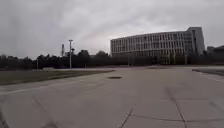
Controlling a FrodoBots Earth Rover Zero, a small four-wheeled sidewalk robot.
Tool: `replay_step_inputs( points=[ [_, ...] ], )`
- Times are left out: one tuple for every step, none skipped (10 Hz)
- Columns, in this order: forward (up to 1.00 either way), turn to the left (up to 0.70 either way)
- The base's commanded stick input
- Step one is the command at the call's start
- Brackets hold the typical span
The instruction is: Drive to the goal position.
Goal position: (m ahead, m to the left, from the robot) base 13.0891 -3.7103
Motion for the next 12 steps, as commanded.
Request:
replay_step_inputs(
  points=[
    [1.00, 0.00],
    [1.00, 0.00],
    [1.00, -0.35],
    [1.00, -0.39],
    [1.00, -0.39],
    [1.00, -0.39],
    [1.00, -0.39],
    [1.00, -0.36],
    [1.00, -0.17],
    [1.00, 0.00],
    [1.00, 0.00],
    [1.00, 0.00]
  ],
)
